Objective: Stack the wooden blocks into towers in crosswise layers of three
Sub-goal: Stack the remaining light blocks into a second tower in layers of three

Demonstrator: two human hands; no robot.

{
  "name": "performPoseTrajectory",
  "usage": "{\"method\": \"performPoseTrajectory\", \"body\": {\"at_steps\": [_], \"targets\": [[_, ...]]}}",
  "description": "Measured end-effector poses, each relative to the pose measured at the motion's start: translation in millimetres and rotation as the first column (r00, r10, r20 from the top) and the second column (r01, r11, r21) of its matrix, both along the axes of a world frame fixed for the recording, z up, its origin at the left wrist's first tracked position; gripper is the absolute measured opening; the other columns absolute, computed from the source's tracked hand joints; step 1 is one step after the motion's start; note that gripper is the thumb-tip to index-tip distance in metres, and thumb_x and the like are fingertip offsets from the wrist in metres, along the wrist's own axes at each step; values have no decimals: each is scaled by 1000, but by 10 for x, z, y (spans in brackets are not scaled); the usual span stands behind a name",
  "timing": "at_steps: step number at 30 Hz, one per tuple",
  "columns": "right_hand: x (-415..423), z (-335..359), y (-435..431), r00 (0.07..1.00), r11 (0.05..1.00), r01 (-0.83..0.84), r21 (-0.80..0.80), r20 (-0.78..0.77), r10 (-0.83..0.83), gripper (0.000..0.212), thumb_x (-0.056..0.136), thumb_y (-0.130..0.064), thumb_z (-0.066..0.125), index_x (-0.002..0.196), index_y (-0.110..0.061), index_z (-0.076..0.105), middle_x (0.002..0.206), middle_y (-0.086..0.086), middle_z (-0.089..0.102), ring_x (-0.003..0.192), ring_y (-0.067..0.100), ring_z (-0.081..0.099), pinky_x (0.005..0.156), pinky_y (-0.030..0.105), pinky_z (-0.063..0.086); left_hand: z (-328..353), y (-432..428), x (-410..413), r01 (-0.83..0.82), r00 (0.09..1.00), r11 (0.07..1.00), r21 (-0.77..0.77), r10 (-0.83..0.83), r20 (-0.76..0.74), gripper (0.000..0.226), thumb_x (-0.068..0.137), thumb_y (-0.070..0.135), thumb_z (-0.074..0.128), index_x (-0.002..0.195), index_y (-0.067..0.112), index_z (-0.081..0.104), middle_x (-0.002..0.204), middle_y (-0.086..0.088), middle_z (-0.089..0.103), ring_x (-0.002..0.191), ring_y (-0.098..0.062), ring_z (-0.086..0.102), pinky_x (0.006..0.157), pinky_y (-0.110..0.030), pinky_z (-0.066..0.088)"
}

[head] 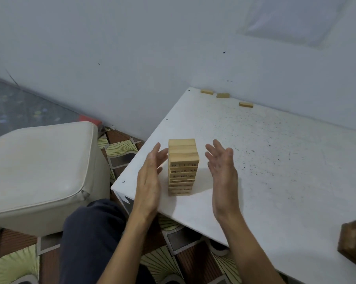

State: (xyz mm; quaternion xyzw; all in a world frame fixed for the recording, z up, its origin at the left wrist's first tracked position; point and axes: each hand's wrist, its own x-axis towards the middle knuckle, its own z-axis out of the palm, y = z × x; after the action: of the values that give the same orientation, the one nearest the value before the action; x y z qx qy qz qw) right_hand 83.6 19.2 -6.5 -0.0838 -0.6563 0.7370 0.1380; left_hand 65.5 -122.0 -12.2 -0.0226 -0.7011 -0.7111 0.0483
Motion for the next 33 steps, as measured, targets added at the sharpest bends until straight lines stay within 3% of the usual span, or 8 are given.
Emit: {"method": "performPoseTrajectory", "body": {"at_steps": [3,7,11,13,14,17,24,33], "targets": [[-229,151,224,994,992,105,63,0,-105,47,105,-48,29,133,-24,58,122,-7,68,114,5,62,105,29,44,66,-127,-320,39,999,998,-54,-40,-19,40,105,39,32,135,25,55,116,14,68,109,3,62,98,-27,47],[-605,234,499,981,956,187,225,7,-194,29,106,-25,41,119,-19,66,104,-4,72,97,9,68,90,28,52,123,-112,-912,141,984,949,-283,-165,-64,30,103,23,51,130,18,62,117,4,69,108,-7,65,100,-37,51],[-1138,282,787,962,863,243,442,3,-272,24,101,-19,49,117,-19,67,109,-6,69,99,10,64,89,24,51,209,180,-1596,184,950,841,-509,-284,-126,26,99,21,58,124,22,65,114,8,69,99,5,62,92,-18,48],[-1413,290,919,951,792,252,556,7,-308,25,100,-18,50,120,-16,66,111,-7,66,93,4,61,86,16,48,224,359,-1915,189,925,775,-604,-347,-155,27,99,22,58,124,20,65,119,5,68,100,1,62,86,-12,44],[-1552,284,988,948,753,249,609,8,-319,26,100,-17,50,121,-15,66,113,-6,65,91,4,60,84,15,46,222,449,-2076,185,912,731,-657,-376,-162,28,99,23,57,126,20,64,123,3,66,105,-5,61,89,-17,44],[-1954,174,1244,934,597,206,775,26,-356,30,98,-16,49,124,-12,63,123,7,63,103,23,62,88,27,45,178,739,-2558,132,890,568,-812,-428,-155,33,99,30,54,130,22,61,131,0,60,115,-17,57,97,-36,44],[-2566,-92,1638,878,200,-34,979,124,-463,36,97,-13,45,131,-11,55,128,20,50,112,40,46,92,45,45,28,1286,-3357,0,918,330,-944,-374,-130,44,98,49,49,138,30,54,149,-8,41,134,-31,40,109,-44,28],[-2911,-207,1686,905,213,-22,977,110,-411,32,97,-5,42,124,-6,61,116,19,54,107,37,44,84,41,42,-27,1579,-3704,46,939,350,-936,-335,-79,46,95,54,52,133,30,58,141,-7,50,127,-32,46,104,-46,31]]}}
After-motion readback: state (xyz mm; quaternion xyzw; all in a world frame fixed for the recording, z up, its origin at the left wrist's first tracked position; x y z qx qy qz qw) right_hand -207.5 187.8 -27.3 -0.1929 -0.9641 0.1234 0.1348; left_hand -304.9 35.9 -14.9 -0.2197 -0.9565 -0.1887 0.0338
